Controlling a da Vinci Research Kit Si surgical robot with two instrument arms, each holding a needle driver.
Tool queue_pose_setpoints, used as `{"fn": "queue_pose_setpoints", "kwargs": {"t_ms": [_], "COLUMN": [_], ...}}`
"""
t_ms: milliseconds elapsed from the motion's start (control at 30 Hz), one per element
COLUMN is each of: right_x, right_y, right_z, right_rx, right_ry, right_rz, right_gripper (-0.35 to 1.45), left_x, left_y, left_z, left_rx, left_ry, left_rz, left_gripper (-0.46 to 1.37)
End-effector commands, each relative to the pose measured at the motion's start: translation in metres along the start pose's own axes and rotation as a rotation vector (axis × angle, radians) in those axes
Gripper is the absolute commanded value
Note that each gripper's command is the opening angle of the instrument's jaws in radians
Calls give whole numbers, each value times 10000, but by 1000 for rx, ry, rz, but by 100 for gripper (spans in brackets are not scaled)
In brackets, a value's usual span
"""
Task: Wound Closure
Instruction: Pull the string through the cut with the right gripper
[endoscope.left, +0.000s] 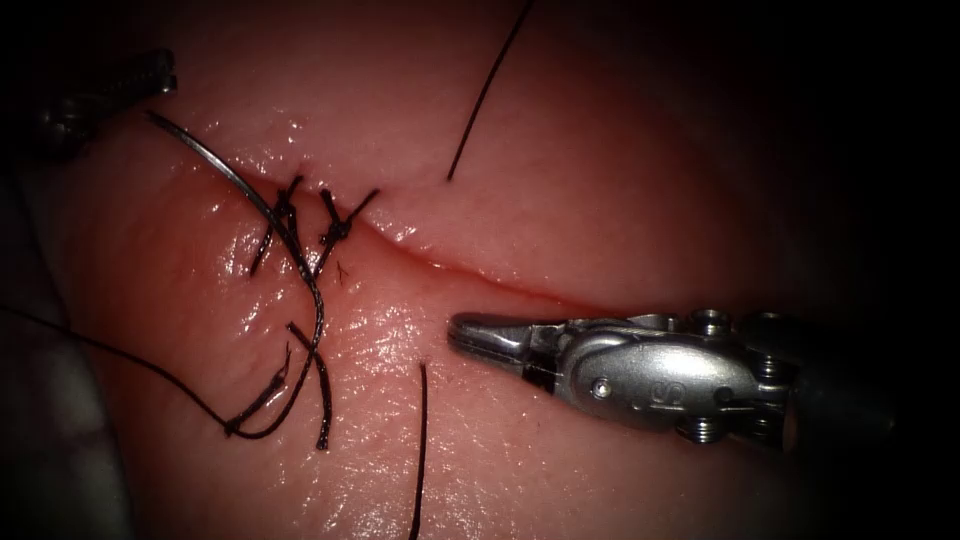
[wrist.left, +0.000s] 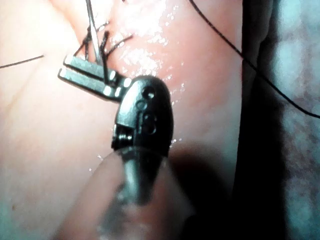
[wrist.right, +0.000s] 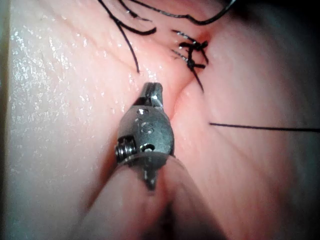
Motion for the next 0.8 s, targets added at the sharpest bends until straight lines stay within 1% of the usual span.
{"fn": "queue_pose_setpoints", "kwargs": {"t_ms": [33,67,100,200,267,300,333,467,500,533,567,600,633,700,800], "right_x": [0,0,1,2,3,3,3,3,3,2,1,1,0,-1,-1], "right_y": [2,3,4,6,9,11,13,15,15,15,14,14,14,12,10], "right_z": [0,0,-1,-2,-3,-4,-5,-7,-8,-8,-9,-9,-9,-10,-13], "right_rx": [-5,-5,-5,-4,-3,-3,-2,-1,0,0,0,0,0,3,5], "right_ry": [-1,-2,-2,-1,-1,-1,-1,1,1,1,1,1,1,0,2], "right_rz": [2,3,3,5,8,15,41,72,83,95,118,130,153,181,197], "right_gripper": [-32,-16,-11,-10,-2,12,32,56,80,88,102,108,119,129,133], "left_x": [0,0,0,1,1,1,1,1,1,1,1,1,1,1,1], "left_y": [0,0,-1,-1,-2,-2,-2,-2,-2,-2,-1,-1,-1,-1,-1], "left_z": [0,1,1,1,2,2,2,2,2,2,2,1,1,1,1], "left_rx": [-3,-3,-2,0,1,2,2,2,2,1,6,6,6,6,5], "left_ry": [0,0,0,-1,-2,-2,-2,-2,-2,-2,-4,-4,-4,-4,-4], "left_rz": [-1,-1,-1,-2,3,3,2,3,3,3,3,3,3,3,3], "left_gripper": [-35,-35,-35,-35,-35,-35,-35,-35,-35,-35,-35,-35,-35,-35,-35]}}
